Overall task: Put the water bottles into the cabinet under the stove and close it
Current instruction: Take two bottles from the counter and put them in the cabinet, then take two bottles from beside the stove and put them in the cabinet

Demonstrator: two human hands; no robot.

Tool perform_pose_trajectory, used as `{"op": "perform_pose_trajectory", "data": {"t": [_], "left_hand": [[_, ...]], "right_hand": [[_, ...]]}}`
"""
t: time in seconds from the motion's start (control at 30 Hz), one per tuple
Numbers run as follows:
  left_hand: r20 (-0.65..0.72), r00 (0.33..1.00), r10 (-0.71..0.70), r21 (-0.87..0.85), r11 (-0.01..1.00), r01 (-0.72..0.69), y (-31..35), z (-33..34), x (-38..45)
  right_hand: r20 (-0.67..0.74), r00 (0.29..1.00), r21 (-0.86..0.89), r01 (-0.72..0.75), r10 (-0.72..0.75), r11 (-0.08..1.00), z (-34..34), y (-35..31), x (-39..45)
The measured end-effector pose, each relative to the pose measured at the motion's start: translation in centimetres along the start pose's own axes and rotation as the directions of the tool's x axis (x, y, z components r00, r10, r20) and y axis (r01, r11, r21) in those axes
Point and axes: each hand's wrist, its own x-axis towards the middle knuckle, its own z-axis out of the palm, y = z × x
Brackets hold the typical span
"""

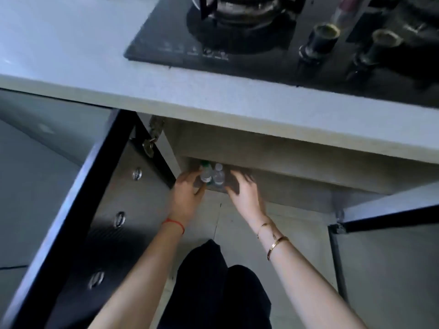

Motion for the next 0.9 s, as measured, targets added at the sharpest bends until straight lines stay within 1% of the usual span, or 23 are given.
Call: {"op": "perform_pose_trajectory", "data": {"t": [0.1, 0.23, 0.33, 0.43, 0.5, 0.6, 0.77, 0.9], "left_hand": [[-0.014, 1.0, 0.02, 0.008, 1.0, -0.02, 4.8, -6.1, -3.2], [-0.043, 0.997, 0.062, 0.108, 0.993, -0.057, 11.2, -14.3, -7.1], [-0.025, 0.995, 0.099, 0.118, 0.988, -0.095, 15.0, -19.7, -9.6], [-0.048, 0.986, 0.161, 0.119, 0.981, -0.154, 18.3, -24.5, -11.8], [-0.067, 0.975, 0.21, 0.143, 0.97, -0.199, 20.0, -27.3, -12.9], [-0.109, 0.967, 0.231, 0.16, 0.964, -0.213, 22.1, -31.0, -14.5], [-0.15, 0.96, 0.236, 0.186, 0.96, -0.207, 24.2, -35.5, -16.0], [-0.188, 0.96, 0.209, 0.2, 0.965, -0.171, 24.5, -37.8, -15.7]], "right_hand": [[-0.014, 1.0, -0.022, -0.011, 0.01, 1.0, -5.9, -4.1, -3.3], [-0.016, 1.0, -0.036, 0.001, -0.001, 0.999, -13.4, -9.2, -7.5], [-0.064, 0.997, -0.051, 0.029, -0.033, 0.998, -18.7, -12.7, -10.8], [-0.113, 0.992, -0.078, 0.049, -0.058, 0.996, -23.1, -15.5, -13.7], [-0.132, 0.987, -0.104, 0.074, -0.087, 0.992, -25.5, -16.9, -15.2], [-0.161, 0.979, -0.137, 0.099, -0.121, 0.986, -28.6, -18.7, -17.1], [-0.193, 0.969, -0.142, 0.127, -0.153, 0.982, -32.1, -21.1, -18.6], [-0.216, 0.959, -0.143, 0.155, -0.184, 0.977, -33.8, -22.8, -17.8]]}}
